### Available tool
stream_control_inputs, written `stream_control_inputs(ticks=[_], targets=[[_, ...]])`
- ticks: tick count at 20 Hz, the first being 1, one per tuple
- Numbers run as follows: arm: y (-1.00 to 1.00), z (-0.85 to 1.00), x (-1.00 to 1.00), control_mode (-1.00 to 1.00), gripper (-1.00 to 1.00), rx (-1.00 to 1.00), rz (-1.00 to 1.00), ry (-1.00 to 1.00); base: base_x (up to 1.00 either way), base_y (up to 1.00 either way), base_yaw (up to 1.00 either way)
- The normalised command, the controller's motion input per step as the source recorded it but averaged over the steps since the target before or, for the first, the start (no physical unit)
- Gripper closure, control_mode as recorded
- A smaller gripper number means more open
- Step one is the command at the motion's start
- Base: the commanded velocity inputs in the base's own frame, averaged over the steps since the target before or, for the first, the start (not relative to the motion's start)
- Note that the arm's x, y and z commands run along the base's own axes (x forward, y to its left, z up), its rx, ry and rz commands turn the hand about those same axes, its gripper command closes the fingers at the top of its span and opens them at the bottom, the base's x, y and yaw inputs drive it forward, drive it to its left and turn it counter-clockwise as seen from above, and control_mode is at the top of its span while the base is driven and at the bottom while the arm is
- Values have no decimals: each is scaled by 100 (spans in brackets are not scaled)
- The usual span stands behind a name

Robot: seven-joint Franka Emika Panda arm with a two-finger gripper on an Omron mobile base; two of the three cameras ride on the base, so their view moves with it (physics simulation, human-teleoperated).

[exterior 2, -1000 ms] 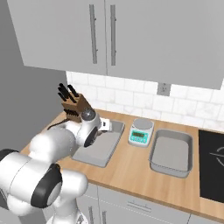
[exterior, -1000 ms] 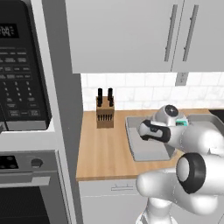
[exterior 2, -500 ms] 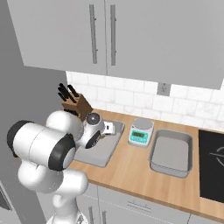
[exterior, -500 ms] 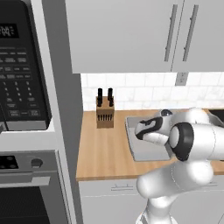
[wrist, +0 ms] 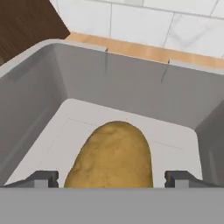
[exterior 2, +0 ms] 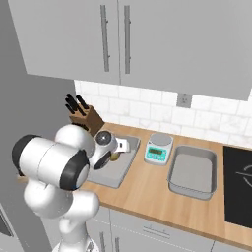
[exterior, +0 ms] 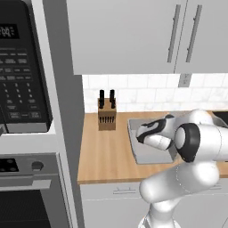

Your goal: Place one potato and one chicken drumstick in each tupperware on the nearby counter, to pack two identical lunches.

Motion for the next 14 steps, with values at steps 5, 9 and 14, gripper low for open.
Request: stream_control_inputs(ticks=[5, 9, 14], targets=[[0, 100, -16, -100, -100, 0, 0, -3, 0, 0, 0], [3, 100, -76, -100, -100, 0, 0, -1, 0, 0, 0], [14, 94, -98, -100, -100, 0, 0, 0, 0, 0, 0]])
